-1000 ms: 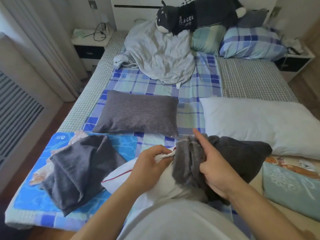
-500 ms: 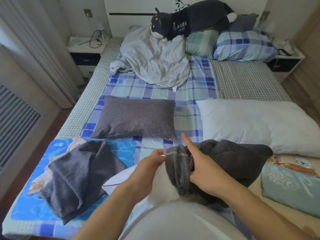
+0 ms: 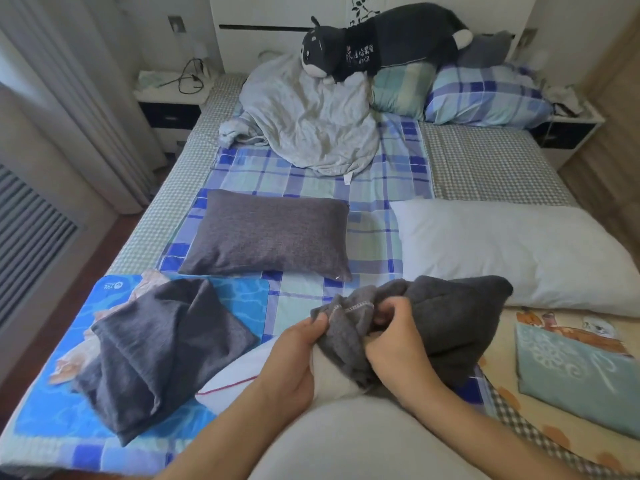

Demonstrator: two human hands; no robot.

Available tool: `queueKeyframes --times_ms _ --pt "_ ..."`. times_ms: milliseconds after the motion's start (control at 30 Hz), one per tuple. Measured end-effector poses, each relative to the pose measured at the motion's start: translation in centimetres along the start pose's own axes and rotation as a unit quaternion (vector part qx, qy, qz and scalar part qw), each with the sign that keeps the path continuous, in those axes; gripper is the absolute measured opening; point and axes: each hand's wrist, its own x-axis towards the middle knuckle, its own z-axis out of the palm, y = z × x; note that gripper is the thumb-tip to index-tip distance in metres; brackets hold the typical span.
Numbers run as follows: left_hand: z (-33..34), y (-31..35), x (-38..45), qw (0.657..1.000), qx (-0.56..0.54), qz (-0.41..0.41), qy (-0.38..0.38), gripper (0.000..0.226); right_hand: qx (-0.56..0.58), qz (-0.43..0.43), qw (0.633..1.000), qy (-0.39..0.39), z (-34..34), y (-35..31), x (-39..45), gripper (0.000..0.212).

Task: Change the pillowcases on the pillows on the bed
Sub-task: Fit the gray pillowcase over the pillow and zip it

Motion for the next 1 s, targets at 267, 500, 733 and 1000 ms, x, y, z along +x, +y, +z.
queueKeyframes --times_ms 267,500,733,1000 --pt "-2.0 -0.5 -0.3 0.998 -0.061 -0.004 -0.002 0.041 -0.145 -0.031 0.964 -0.22 -0.7 -0.1 -0.2 0.019" --pt "-1.2 0.2 -0.7 0.998 -0.051 -0.02 -0.017 0.047 -0.202 0.007 0.97 -0.135 0.8 -0.7 0.9 0.012" --pt "1.3 2.6 -0.9 0.802 0.477 0.269 0.24 0.042 -0.172 -0.09 0.981 -0.012 -0.2 -0.1 0.6 0.005" --pt "2.1 2.4 -1.9 0.727 0.535 0.355 0.244 0.011 -0.14 -0.14 0.98 0.019 -0.4 1.5 1.2 0.011"
